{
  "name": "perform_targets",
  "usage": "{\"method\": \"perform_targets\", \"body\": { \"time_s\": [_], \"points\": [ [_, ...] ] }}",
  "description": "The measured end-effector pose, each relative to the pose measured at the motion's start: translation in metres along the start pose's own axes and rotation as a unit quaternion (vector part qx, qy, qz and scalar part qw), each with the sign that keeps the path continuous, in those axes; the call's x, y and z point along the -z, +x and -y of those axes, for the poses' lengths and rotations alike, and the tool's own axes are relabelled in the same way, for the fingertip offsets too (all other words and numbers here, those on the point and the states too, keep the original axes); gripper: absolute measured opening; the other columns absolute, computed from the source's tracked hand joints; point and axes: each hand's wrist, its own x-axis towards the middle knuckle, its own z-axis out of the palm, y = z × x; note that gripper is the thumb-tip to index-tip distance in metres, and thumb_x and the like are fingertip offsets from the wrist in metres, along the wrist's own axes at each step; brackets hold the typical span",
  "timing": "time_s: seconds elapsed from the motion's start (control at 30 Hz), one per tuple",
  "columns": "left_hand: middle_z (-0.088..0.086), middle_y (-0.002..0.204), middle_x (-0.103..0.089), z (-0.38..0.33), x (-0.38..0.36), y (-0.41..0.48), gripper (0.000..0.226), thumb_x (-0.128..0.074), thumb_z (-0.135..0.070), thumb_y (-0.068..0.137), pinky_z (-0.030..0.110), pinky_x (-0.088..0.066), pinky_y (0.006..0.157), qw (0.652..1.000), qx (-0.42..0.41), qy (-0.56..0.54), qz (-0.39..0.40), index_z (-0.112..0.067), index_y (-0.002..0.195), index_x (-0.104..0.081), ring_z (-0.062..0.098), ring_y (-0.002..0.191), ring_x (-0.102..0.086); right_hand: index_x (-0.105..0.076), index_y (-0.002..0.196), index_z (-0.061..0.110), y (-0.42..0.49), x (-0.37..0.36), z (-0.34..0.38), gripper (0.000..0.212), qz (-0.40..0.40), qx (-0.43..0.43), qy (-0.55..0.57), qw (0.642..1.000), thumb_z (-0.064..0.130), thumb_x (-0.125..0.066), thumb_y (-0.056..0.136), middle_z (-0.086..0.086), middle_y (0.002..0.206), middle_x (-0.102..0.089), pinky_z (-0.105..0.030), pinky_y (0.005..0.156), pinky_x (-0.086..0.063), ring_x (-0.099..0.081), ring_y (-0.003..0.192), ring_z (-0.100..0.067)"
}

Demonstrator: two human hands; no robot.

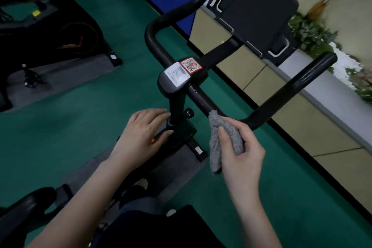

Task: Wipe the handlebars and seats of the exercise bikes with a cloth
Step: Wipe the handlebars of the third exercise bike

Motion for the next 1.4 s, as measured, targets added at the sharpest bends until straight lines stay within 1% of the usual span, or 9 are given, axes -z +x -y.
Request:
{"method": "perform_targets", "body": {
  "time_s": [0.17,0.27,0.4,0.6,0.67,0.83,1.1,1.27,1.4],
  "points": [
    [0.002,0.115,-0.063,0.024,0.019,0.031,0.043,-0.046,-0.040,0.094,0.033,-0.040,0.089,0.995,-0.091,-0.022,-0.033,-0.010,0.120,-0.062,0.024,0.105,-0.058,-0.065,0.099,0.031,0.019,-0.038,0.010,0.023,-0.096,0.030,-0.067,0.993,0.012,-0.062,0.086,0.007,0.097,-0.066,-0.022,0.083,-0.049,-0.063,0.091,-0.009],
    [0.006,0.104,-0.062,0.030,0.025,0.049,0.035,-0.049,-0.033,0.096,0.033,-0.039,0.080,0.987,-0.139,-0.039,-0.072,-0.007,0.112,-0.066,0.026,0.094,-0.057,-0.069,0.102,0.015,0.032,-0.056,0.012,0.020,-0.135,0.061,-0.139,0.979,0.007,-0.062,0.085,0.019,0.097,-0.060,-0.013,0.085,-0.043,-0.060,0.091,-0.011],
    [0.010,0.103,-0.062,0.031,0.031,0.076,0.029,-0.056,-0.027,0.094,0.037,-0.039,0.075,0.974,-0.189,-0.068,-0.104,-0.005,0.108,-0.067,0.029,0.089,-0.055,-0.069,0.103,-0.002,0.053,-0.083,0.013,0.020,-0.148,0.087,-0.239,0.956,-0.002,-0.063,0.084,0.000,0.100,-0.066,-0.011,0.089,-0.041,-0.056,0.095,-0.016],
    [0.007,0.120,-0.060,0.030,0.030,0.113,0.030,-0.058,-0.023,0.091,0.036,-0.035,0.093,0.967,-0.213,-0.079,-0.115,-0.008,0.115,-0.064,0.027,0.110,-0.054,-0.068,0.107,0.000,0.064,-0.112,0.016,0.022,-0.104,0.064,-0.348,0.930,-0.003,-0.064,0.085,-0.009,0.102,-0.069,-0.038,0.089,-0.049,-0.055,0.095,-0.024],
    [0.006,0.130,-0.056,0.031,0.027,0.123,0.034,-0.054,-0.026,0.093,0.036,-0.031,0.101,0.968,-0.216,-0.082,-0.103,-0.009,0.122,-0.060,0.025,0.122,-0.048,-0.069,0.105,0.002,0.059,-0.104,0.015,0.019,-0.099,0.065,-0.379,0.918,-0.001,-0.063,0.088,-0.007,0.102,-0.069,-0.035,0.089,-0.048,-0.055,0.094,-0.024],
    [0.002,0.143,-0.045,0.034,0.015,0.134,0.041,-0.043,-0.028,0.097,0.033,-0.021,0.110,0.967,-0.219,-0.109,-0.064,-0.011,0.134,-0.050,0.021,0.134,-0.038,-0.071,0.101,0.002,0.056,-0.094,0.019,0.014,-0.132,0.012,-0.387,0.913,0.000,-0.064,0.088,-0.006,0.097,-0.071,-0.007,0.084,-0.036,-0.054,0.087,-0.022],
    [0.004,0.142,-0.045,0.037,0.009,0.138,0.042,-0.041,-0.028,0.098,0.034,-0.020,0.111,0.961,-0.229,-0.132,-0.079,-0.009,0.134,-0.050,0.023,0.134,-0.036,-0.070,0.101,-0.003,0.048,-0.105,0.010,0.020,-0.087,0.101,-0.396,0.909,0.003,-0.054,0.090,-0.011,0.100,-0.069,-0.020,0.091,-0.043,-0.056,0.090,-0.024],
    [0.004,0.142,-0.046,0.038,0.007,0.138,0.042,-0.041,-0.027,0.097,0.038,-0.023,0.111,0.961,-0.227,-0.134,-0.081,-0.009,0.133,-0.051,0.024,0.135,-0.035,-0.070,0.101,-0.006,0.043,-0.120,-0.003,0.024,-0.139,0.136,-0.392,0.899,-0.014,-0.057,0.082,-0.016,0.098,-0.066,-0.023,0.091,-0.043,-0.052,0.092,-0.021],
    [0.005,0.142,-0.046,0.038,0.007,0.138,0.042,-0.040,-0.028,0.097,0.036,-0.020,0.111,0.960,-0.231,-0.136,-0.080,-0.009,0.133,-0.051,0.024,0.134,-0.035,-0.070,0.101,-0.006,0.038,-0.115,-0.004,0.025,-0.130,0.149,-0.380,0.904,0.001,-0.048,0.092,-0.016,0.097,-0.066,-0.022,0.090,-0.044,-0.054,0.091,-0.022]
  ]
}}
